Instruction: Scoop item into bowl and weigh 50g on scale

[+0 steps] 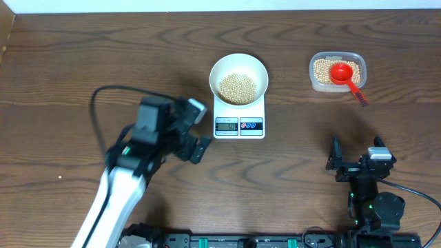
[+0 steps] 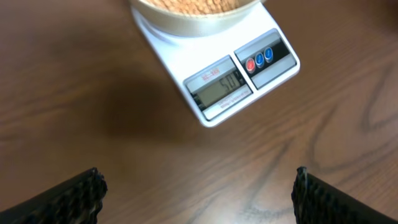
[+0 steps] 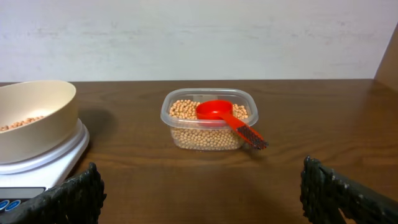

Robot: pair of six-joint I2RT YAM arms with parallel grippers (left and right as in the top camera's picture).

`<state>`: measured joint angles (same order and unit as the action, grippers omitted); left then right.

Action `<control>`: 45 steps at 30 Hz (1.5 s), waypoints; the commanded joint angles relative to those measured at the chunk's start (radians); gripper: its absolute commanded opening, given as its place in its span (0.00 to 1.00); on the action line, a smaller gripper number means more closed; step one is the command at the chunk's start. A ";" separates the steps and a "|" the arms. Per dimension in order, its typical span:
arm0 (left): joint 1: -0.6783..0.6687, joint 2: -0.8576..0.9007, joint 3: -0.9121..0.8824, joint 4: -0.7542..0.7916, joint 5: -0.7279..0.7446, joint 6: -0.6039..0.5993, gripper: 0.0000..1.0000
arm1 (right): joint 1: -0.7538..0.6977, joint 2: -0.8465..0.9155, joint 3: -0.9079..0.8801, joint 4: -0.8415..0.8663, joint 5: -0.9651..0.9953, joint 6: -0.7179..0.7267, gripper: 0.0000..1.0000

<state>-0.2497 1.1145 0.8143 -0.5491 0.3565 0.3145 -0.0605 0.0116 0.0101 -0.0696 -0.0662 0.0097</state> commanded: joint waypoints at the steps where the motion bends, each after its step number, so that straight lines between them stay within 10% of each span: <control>1: 0.059 -0.205 -0.071 0.002 -0.026 -0.018 0.98 | 0.006 -0.006 -0.005 -0.001 0.011 -0.008 0.99; 13: 0.201 -0.736 -0.303 0.141 -0.089 -0.099 0.98 | 0.006 -0.006 -0.005 -0.001 0.011 -0.008 0.99; 25: 0.260 -0.909 -0.755 0.660 -0.090 -0.056 0.98 | 0.006 -0.006 -0.005 -0.001 0.011 -0.008 0.99; 45: 0.260 -1.110 -0.810 0.493 -0.189 -0.036 0.98 | 0.006 -0.006 -0.005 -0.001 0.011 -0.008 0.99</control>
<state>0.0055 0.0116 0.0174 -0.0154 0.1730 0.2665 -0.0605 0.0113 0.0097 -0.0696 -0.0624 0.0097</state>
